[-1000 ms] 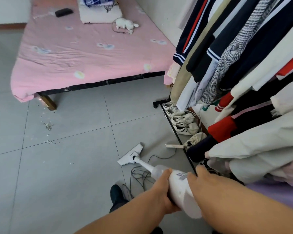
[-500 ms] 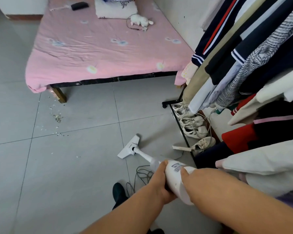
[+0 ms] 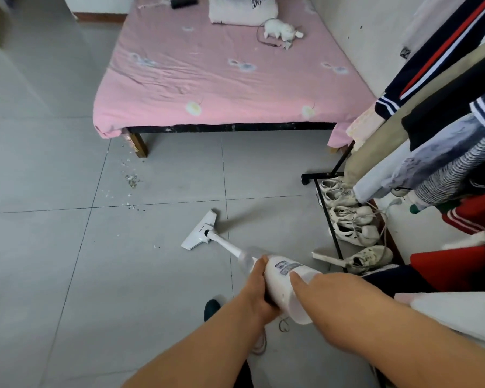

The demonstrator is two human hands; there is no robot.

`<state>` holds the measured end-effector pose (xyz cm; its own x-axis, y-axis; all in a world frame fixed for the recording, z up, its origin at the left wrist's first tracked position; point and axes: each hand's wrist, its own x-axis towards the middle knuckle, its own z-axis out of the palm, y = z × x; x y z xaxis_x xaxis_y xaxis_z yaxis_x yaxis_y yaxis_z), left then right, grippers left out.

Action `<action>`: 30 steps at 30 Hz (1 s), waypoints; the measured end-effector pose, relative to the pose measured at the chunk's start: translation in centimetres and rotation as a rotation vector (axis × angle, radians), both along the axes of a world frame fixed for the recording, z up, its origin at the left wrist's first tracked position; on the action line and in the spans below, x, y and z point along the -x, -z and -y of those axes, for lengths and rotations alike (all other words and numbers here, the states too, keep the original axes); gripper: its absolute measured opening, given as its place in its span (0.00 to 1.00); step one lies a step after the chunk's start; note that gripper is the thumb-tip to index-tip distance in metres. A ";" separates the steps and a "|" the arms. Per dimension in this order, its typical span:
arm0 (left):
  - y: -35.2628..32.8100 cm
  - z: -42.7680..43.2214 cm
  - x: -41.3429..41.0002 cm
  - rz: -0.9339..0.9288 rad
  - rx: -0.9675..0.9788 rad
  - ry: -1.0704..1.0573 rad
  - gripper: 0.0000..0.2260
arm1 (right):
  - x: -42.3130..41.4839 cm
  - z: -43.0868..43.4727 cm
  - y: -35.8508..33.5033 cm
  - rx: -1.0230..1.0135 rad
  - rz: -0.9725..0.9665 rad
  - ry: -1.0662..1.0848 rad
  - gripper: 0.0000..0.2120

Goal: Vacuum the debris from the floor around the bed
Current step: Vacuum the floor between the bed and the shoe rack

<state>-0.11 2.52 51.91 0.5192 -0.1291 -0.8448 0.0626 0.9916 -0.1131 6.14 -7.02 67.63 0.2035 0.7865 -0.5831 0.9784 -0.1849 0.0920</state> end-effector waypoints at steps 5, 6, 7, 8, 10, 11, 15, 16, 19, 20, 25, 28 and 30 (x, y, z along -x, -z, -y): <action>0.9 -2.9 1.4 -0.082 -0.041 -0.110 0.31 | 0.2 -3.5 0.0 0.025 -0.050 -0.074 0.34; 1.1 -3.5 1.7 -0.095 -0.043 -0.134 0.31 | 0.0 -4.2 0.5 0.048 -0.050 -0.100 0.34; 1.1 -4.1 1.9 -0.101 -0.052 -0.146 0.31 | 0.0 -4.9 0.7 0.044 -0.048 -0.118 0.34; 1.2 -4.6 2.0 -0.102 -0.059 -0.156 0.31 | 0.0 -5.6 0.9 0.050 -0.042 -0.135 0.34; 1.7 -5.9 2.1 -0.101 -0.048 -0.202 0.32 | -0.4 -7.1 1.5 0.060 -0.046 -0.154 0.34; 1.9 -6.5 1.9 -0.096 -0.051 -0.216 0.32 | -0.7 -8.0 1.6 0.069 -0.050 -0.153 0.35; 1.5 -8.1 0.8 -0.080 -0.048 -0.193 0.28 | -2.5 -9.4 1.6 0.137 -0.070 -0.127 0.37; 1.5 -8.6 0.2 -0.068 -0.052 -0.178 0.27 | -3.3 -9.9 1.6 0.147 -0.079 -0.113 0.37; 1.7 -9.4 -1.2 -0.077 -0.037 -0.142 0.27 | -4.9 -10.4 1.7 0.161 -0.122 -0.043 0.35; 1.9 -9.7 -1.5 -0.078 -0.041 -0.126 0.27 | -5.1 -10.5 1.9 0.167 -0.133 -0.023 0.35; 4.7 -12.8 -2.1 -0.125 -0.065 -0.099 0.28 | -5.6 -13.4 5.7 0.176 -0.228 0.131 0.35; 6.3 -15.8 -1.6 -0.170 -0.096 -0.098 0.30 | -5.3 -17.2 7.8 0.301 -0.261 0.195 0.39; 7.1 -17.8 -1.2 -0.184 -0.119 -0.104 0.30 | -5.0 -19.5 8.5 0.320 -0.283 0.197 0.39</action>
